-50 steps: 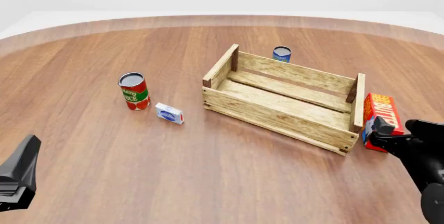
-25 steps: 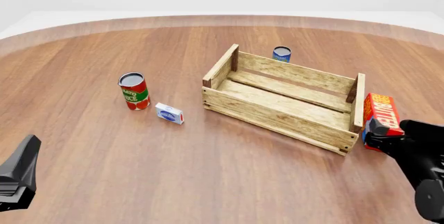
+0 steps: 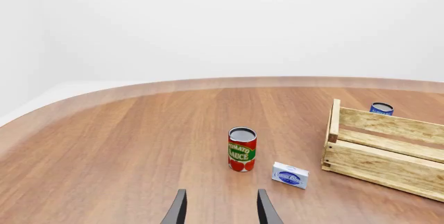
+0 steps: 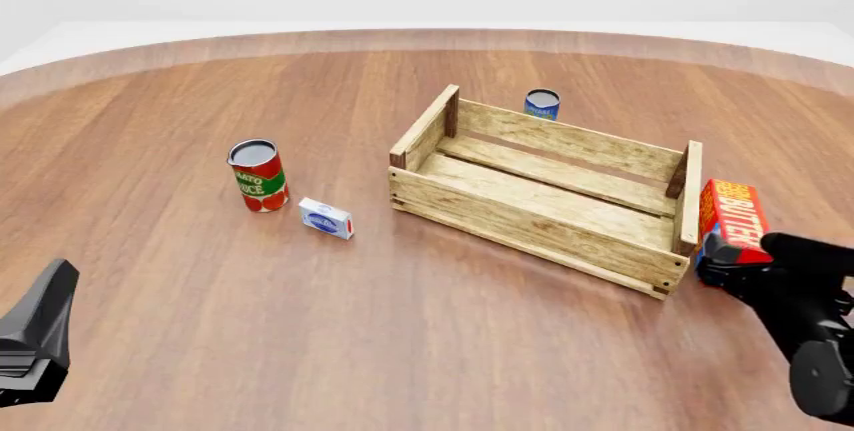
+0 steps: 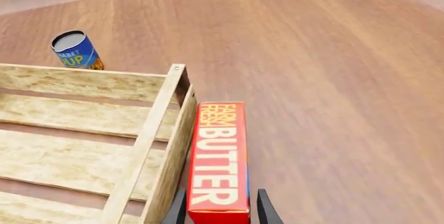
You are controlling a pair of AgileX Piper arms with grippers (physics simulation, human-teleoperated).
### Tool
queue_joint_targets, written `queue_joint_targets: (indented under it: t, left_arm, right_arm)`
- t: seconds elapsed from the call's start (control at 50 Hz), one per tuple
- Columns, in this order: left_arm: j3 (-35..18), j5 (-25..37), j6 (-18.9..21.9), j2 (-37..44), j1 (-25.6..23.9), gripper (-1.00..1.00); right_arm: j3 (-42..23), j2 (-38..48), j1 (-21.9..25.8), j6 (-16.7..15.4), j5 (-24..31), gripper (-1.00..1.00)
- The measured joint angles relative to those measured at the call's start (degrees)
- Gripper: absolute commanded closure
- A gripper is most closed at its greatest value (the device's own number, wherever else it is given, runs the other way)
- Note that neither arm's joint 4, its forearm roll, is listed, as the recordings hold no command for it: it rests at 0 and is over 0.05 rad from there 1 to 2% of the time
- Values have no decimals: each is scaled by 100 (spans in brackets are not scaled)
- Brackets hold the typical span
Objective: Pick up the butter and put it in the tray.
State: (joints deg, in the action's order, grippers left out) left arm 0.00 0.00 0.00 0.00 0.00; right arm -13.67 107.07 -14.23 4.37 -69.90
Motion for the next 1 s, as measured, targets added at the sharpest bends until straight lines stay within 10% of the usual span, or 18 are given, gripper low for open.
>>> queue_joint_targets:
  t: [0.68, 0.7, 1.0]
  left_arm:
    - [0, 0, 0, 0, 0, -100]
    - [0, 0, 0, 0, 0, -100]
    - [0, 0, 0, 0, 0, -100]
  right_arm:
    - [-199, 450, 10, -16, 0, -100]
    - [-201, 455, 14, -7, 0, 100]
    - [-117, 368, 79, 1, 13, 100]
